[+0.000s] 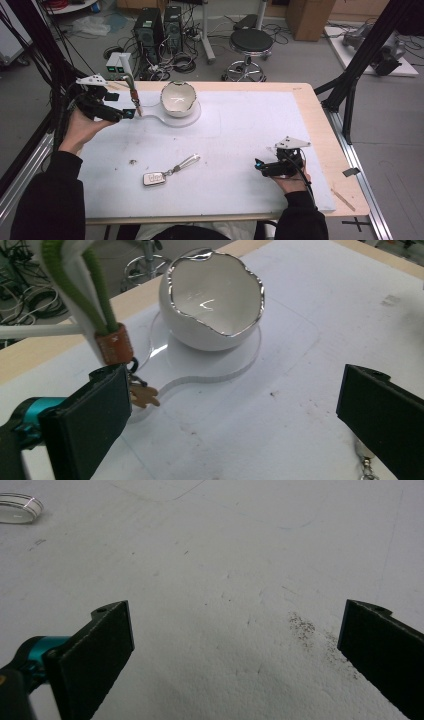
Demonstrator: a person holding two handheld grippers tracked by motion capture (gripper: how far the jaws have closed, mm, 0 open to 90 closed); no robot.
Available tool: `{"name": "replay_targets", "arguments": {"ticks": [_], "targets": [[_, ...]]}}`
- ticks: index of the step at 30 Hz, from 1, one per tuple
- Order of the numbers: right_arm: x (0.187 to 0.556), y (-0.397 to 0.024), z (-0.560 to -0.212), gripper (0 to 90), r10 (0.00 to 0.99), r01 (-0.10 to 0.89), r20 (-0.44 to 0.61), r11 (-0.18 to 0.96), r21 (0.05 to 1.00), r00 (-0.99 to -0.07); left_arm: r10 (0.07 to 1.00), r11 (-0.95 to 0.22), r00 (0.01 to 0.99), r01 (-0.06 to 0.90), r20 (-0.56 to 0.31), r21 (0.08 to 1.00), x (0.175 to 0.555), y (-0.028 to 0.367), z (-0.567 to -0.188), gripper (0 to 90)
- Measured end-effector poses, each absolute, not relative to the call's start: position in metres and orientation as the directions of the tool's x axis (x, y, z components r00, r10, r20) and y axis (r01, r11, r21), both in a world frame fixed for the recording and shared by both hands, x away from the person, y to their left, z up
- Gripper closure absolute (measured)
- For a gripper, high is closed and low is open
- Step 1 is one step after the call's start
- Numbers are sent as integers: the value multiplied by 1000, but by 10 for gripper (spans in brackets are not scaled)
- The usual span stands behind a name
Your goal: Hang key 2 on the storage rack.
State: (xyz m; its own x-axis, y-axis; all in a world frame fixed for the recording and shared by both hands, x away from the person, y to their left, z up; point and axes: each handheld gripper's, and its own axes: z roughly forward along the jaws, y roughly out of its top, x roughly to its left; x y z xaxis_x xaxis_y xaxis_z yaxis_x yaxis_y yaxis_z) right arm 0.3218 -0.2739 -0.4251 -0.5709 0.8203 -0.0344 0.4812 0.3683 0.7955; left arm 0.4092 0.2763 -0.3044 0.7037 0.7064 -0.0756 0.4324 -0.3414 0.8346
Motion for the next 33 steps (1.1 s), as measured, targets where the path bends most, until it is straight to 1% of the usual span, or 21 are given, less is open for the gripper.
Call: {"name": "replay_targets", "arguments": {"ticks": [7,11,17,33], "targets": [[321,-275,-425,5,821,477,-35,366,799,-570,693,-361,717,430,-70,828,406,266,-305,17],[321,-274,-425,5,821,484,-27,362,797,-570,650,-389,756,422,-80,819,405,253,-309,17],[321,-275,-424,5,821,481,-30,362,798,-570,620,-431,781,421,-76,798,404,233,-317,17],[321,-277,-424,5,822,477,-27,357,803,-569,576,-463,812,420,-96,781,402,200,-336,17]]}}
